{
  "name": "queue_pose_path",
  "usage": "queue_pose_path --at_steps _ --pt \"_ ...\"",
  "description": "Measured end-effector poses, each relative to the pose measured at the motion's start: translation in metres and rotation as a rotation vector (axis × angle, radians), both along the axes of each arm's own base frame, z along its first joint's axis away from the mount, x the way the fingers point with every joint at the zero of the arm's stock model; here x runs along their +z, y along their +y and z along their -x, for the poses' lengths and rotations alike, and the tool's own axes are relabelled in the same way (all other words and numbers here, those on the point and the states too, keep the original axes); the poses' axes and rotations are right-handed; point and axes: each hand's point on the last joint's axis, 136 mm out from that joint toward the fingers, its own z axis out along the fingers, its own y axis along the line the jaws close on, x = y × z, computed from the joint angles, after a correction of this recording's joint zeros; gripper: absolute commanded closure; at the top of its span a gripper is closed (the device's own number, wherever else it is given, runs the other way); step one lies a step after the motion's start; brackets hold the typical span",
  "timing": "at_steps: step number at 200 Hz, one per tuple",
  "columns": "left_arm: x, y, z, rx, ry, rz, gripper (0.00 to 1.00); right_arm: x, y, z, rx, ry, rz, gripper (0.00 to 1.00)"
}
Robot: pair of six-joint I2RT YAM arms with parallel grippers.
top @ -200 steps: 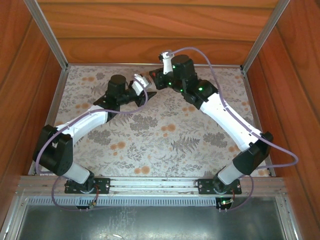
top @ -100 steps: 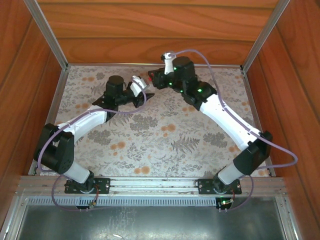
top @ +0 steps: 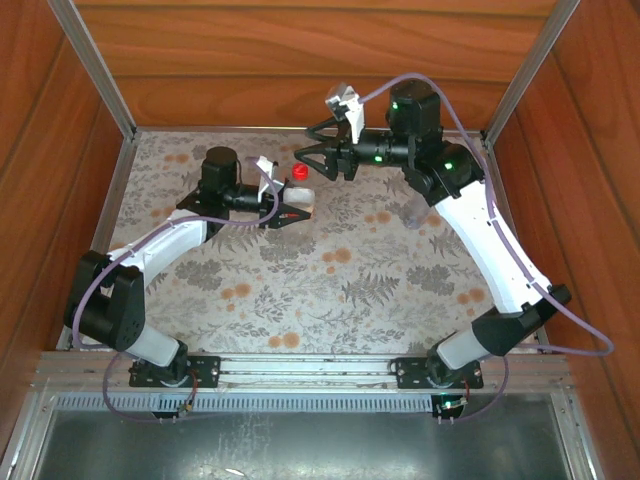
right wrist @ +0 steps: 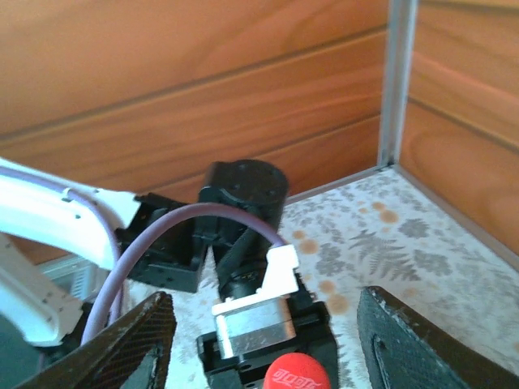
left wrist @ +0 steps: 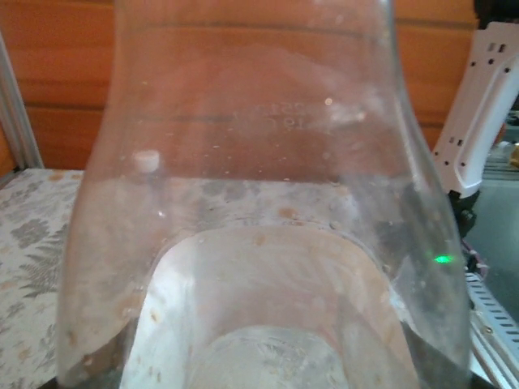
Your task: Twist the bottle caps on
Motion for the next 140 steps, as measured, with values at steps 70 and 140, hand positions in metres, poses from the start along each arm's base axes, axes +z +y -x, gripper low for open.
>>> queue_pose_path --at_steps 70,140 --pt "0.007 0.001 0.009 -0.057 0.025 0.017 0.49 -0.054 0.012 -0.005 0.071 0.134 0.107 0.5" --pt "0.007 0.001 0.01 -0.062 0.047 0.016 0.49 -0.061 0.012 -0.002 0.097 0.131 0.13 0.86"
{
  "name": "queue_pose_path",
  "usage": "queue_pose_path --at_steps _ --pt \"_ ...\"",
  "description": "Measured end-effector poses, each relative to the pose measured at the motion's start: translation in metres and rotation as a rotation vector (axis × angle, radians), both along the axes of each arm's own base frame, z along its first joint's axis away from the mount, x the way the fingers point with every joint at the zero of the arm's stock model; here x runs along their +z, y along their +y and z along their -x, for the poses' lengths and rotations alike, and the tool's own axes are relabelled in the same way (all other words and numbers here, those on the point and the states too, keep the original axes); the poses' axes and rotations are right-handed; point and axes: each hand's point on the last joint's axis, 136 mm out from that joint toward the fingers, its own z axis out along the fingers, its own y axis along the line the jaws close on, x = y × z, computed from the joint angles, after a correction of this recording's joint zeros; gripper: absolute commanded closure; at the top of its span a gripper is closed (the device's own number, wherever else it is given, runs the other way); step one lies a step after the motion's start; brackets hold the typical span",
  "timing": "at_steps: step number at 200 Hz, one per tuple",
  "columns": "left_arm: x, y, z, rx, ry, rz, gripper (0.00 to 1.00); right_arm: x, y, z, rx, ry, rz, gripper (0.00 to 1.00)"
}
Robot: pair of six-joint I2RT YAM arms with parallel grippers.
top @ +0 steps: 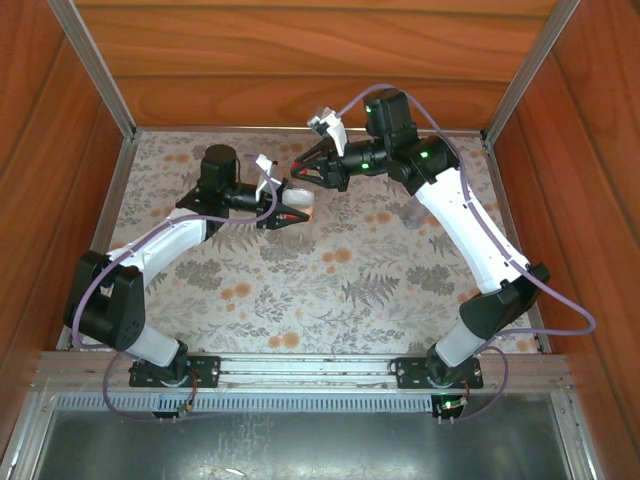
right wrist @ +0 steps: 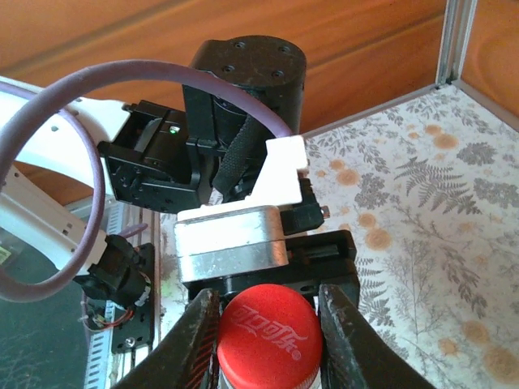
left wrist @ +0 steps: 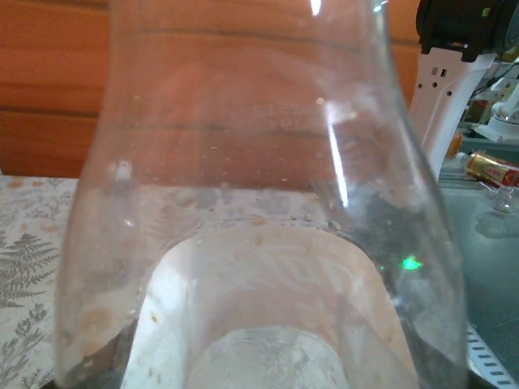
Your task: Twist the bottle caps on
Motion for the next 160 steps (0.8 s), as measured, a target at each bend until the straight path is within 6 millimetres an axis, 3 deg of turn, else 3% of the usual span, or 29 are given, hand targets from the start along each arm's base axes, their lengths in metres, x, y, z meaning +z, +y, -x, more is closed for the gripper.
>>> queue_pose_path --at_steps 24,52,101,132,160 --pt "-0.001 -0.001 -0.006 0.035 -0.007 -0.008 0.49 -0.001 0.0 -0.005 -0.024 -0.006 0.004 1.0" --pt "-0.007 -0.002 -0.031 0.184 -0.037 -0.043 0.49 -0.006 0.001 -0.026 -0.178 -0.016 0.01 1.0" --pt "-0.027 0.003 -0.089 0.574 -0.112 -0.172 0.5 -0.026 -0.003 -0.07 -0.609 0.049 0.023 1.0" --pt "-0.046 0.015 -0.11 0.752 -0.16 -0.268 0.52 -0.046 -0.005 -0.092 -0.83 0.123 0.043 1.0" --pt "-0.071 0.03 -0.116 0.821 -0.176 -0.362 0.52 -0.071 -0.004 -0.103 -0.929 0.194 0.085 0.95"
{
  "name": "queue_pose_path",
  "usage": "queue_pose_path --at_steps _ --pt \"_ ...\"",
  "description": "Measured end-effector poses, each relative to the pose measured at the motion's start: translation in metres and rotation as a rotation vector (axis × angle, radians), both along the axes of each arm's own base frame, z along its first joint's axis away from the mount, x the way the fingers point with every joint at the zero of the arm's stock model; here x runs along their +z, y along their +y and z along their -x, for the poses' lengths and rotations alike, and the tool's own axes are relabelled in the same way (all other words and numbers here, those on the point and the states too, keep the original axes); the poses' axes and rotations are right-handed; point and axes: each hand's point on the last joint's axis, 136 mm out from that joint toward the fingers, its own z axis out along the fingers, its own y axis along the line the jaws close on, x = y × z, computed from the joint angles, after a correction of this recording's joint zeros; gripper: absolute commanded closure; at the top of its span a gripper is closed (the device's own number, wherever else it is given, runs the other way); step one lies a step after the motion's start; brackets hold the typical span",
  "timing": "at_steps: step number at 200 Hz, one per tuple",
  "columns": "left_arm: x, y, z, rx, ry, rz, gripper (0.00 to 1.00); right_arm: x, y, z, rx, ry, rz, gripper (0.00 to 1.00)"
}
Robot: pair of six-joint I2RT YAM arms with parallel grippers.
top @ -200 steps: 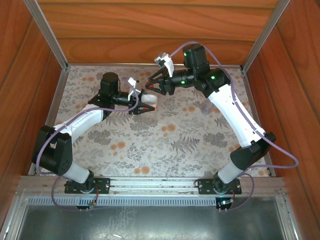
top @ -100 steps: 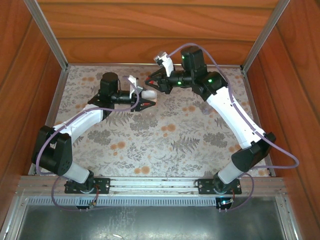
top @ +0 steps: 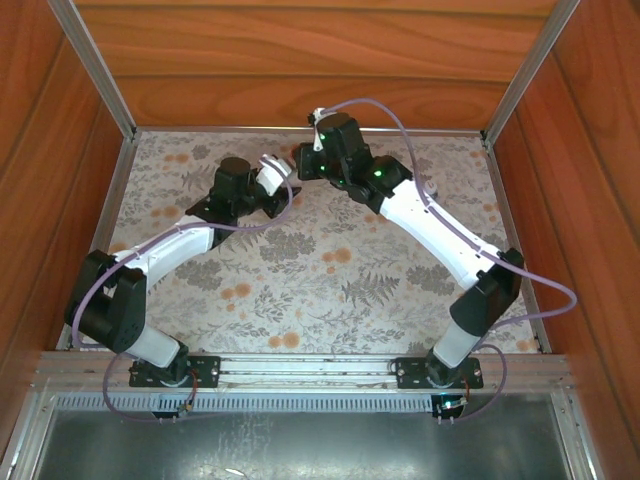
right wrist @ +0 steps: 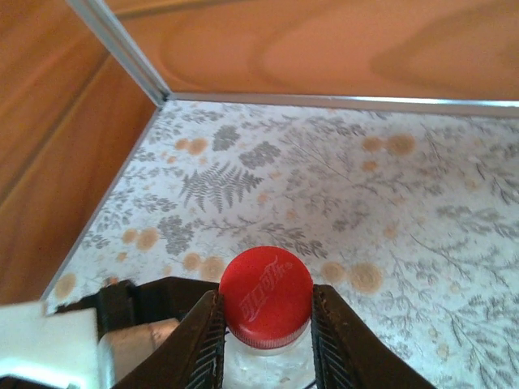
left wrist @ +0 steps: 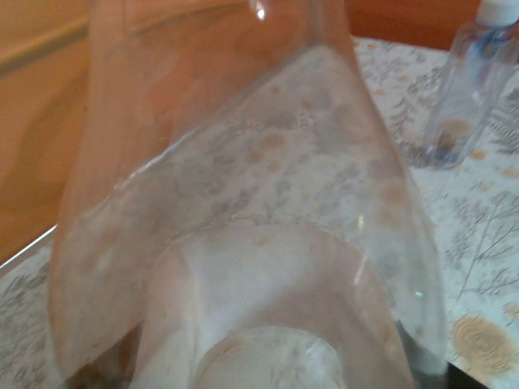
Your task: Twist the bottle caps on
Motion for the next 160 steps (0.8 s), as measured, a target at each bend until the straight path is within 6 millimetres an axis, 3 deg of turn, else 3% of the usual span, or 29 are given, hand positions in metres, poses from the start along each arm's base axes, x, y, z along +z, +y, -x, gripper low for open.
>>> queue_pose_path --at_steps 11,34,62,95,118,160 --pt "-0.006 0.002 0.001 0.004 0.002 -0.015 0.52 -0.005 -0.001 -0.001 -0.009 0.016 0.01 0.86" --pt "-0.007 0.002 0.002 -0.012 0.007 -0.009 0.52 -0.005 -0.002 0.0 0.019 0.01 0.012 0.57" --pt "0.007 -0.009 0.021 -0.188 0.014 0.081 0.5 0.024 -0.014 -0.006 0.095 -0.102 -0.015 0.35" --pt "0.023 -0.018 0.054 -0.432 0.061 0.197 0.49 0.076 -0.035 0.004 0.219 -0.249 -0.053 0.28" --pt "0.031 -0.02 0.073 -0.545 0.101 0.251 0.49 0.106 -0.03 0.025 0.359 -0.323 -0.054 0.26" --pt "0.049 -0.024 0.092 -0.669 0.122 0.305 0.49 0.119 -0.014 0.074 0.642 -0.329 -0.056 0.27"
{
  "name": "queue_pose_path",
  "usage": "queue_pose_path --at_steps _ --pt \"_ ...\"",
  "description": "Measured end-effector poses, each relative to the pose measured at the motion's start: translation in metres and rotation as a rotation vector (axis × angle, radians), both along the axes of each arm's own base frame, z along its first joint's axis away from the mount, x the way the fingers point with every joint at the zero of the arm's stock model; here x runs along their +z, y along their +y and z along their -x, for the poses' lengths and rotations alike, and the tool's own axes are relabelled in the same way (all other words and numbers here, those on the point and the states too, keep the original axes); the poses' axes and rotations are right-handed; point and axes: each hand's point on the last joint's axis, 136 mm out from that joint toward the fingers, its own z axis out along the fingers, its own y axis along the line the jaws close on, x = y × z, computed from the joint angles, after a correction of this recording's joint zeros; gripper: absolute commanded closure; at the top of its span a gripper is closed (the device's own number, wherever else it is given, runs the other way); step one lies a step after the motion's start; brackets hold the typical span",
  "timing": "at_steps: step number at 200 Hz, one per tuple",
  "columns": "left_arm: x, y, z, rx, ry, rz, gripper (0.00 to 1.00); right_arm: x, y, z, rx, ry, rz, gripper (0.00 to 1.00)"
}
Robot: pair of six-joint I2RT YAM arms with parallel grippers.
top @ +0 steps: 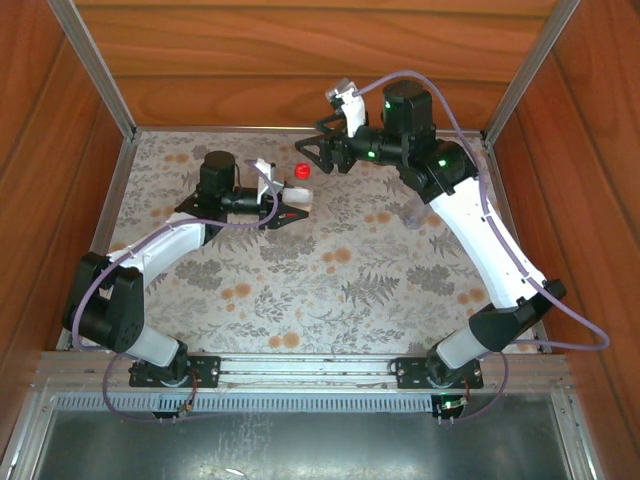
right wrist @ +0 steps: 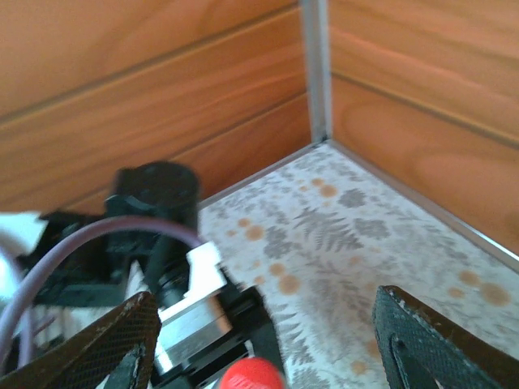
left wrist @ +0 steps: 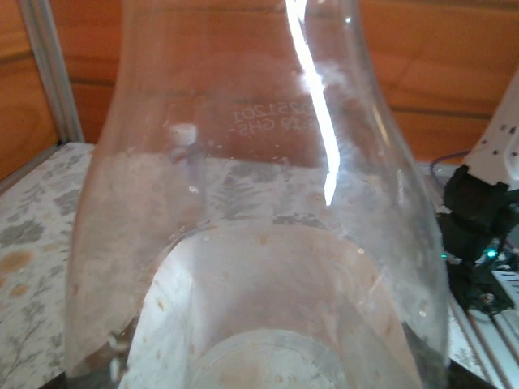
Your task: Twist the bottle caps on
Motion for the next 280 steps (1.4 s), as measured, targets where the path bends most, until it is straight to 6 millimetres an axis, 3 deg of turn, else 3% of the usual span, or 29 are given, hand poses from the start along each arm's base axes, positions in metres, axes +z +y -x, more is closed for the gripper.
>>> queue_pose_path --at_steps 27,80,98,136,147,191,207,236,280 --pt "0.002 0.0 0.005 -0.027 0.005 0.01 0.49 -0.016 0.006 0.012 0.089 0.053 0.033 0.29" --pt "0.004 0.0 0.007 -0.042 0.012 0.015 0.49 -0.055 0.017 0.016 0.171 0.172 0.094 0.36" --pt "0.004 0.0 0.007 -0.044 0.016 0.016 0.49 -0.061 0.017 0.017 0.179 0.187 0.107 0.46" --pt "0.005 0.0 0.008 -0.048 0.022 0.017 0.49 -0.064 0.017 0.018 0.185 0.19 0.116 0.78" --pt "0.004 0.0 0.008 -0.046 0.024 0.016 0.49 -0.064 0.017 0.018 0.187 0.187 0.118 0.82" --pt "0.003 0.0 0.005 -0.03 0.03 0.011 0.27 -0.066 0.018 0.015 0.174 0.18 0.116 0.84" --pt "0.004 0.0 0.004 -0.021 0.019 0.011 0.14 -0.073 0.017 0.012 0.148 0.182 0.132 0.85" --pt "0.004 0.0 -0.001 0.007 0.011 0.006 0.0 -0.087 0.011 0.003 0.087 0.186 0.173 0.84" --pt "0.013 0.008 -0.005 0.111 -0.032 -0.002 0.0 -0.102 0.002 -0.02 -0.047 0.15 0.211 0.84"
